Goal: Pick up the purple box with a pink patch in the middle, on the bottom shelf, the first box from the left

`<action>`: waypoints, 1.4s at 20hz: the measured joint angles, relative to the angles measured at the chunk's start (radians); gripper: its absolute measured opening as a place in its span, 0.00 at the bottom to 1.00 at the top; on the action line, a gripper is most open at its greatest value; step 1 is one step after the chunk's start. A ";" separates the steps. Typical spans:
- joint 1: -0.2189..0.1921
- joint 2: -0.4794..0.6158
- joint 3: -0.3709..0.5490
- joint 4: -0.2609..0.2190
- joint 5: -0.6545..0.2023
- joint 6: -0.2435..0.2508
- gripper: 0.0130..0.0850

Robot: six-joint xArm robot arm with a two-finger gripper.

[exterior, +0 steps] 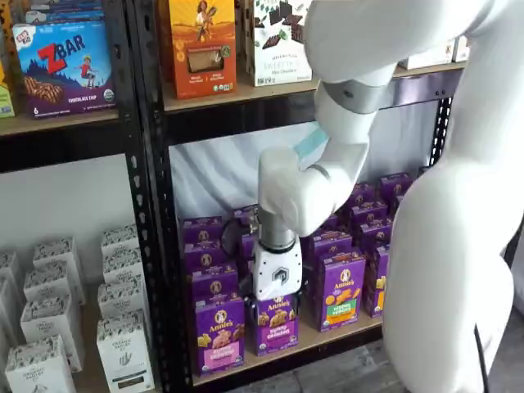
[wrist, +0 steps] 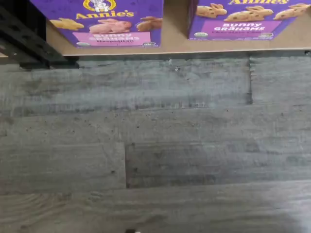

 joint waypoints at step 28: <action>-0.100 0.510 -0.531 0.097 0.015 -0.191 1.00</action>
